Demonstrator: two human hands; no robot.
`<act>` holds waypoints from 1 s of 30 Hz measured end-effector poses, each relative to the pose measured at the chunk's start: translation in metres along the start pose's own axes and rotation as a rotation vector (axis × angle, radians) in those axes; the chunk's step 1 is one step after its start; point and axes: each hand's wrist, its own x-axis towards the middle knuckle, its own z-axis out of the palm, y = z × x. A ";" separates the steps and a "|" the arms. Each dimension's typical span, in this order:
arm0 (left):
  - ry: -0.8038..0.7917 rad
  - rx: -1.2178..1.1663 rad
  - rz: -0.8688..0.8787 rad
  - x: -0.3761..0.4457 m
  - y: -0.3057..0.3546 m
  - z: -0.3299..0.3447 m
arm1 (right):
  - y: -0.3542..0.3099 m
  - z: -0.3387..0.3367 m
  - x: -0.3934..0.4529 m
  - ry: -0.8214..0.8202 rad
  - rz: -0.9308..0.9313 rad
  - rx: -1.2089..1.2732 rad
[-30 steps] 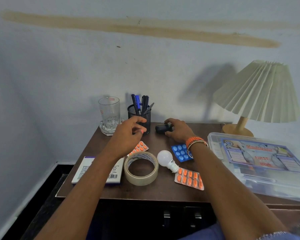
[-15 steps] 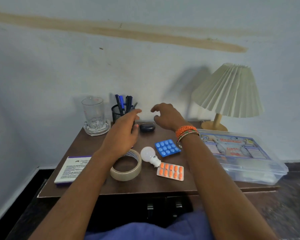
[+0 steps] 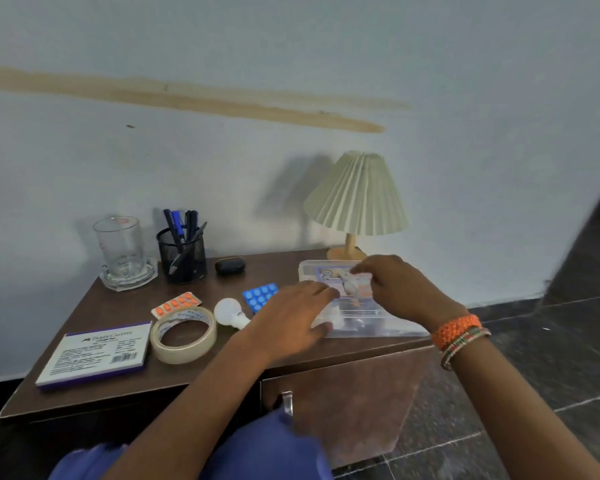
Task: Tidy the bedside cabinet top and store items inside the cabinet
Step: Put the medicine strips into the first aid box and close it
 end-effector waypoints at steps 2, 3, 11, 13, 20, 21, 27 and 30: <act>-0.046 0.015 -0.002 0.003 0.006 0.007 | 0.022 0.005 -0.015 -0.064 0.064 -0.021; -0.063 0.033 -0.002 0.005 0.008 0.010 | 0.031 0.007 -0.022 -0.099 0.080 -0.017; -0.067 0.152 -0.066 0.009 0.020 0.015 | 0.050 0.043 -0.041 -0.039 0.043 -0.350; -0.070 0.184 -0.082 0.007 0.017 0.013 | 0.043 0.050 -0.042 0.022 0.039 -0.378; -0.124 0.257 -0.217 -0.016 -0.005 0.000 | -0.001 0.072 -0.045 0.063 0.078 -0.413; -0.128 0.279 -0.225 -0.019 -0.005 0.001 | -0.007 0.073 -0.045 0.053 0.095 -0.425; -0.118 0.402 -0.230 -0.022 -0.002 0.006 | -0.023 0.072 -0.052 0.000 0.145 -0.454; -0.126 0.461 -0.216 -0.024 0.005 0.006 | -0.027 0.070 -0.058 -0.014 0.143 -0.457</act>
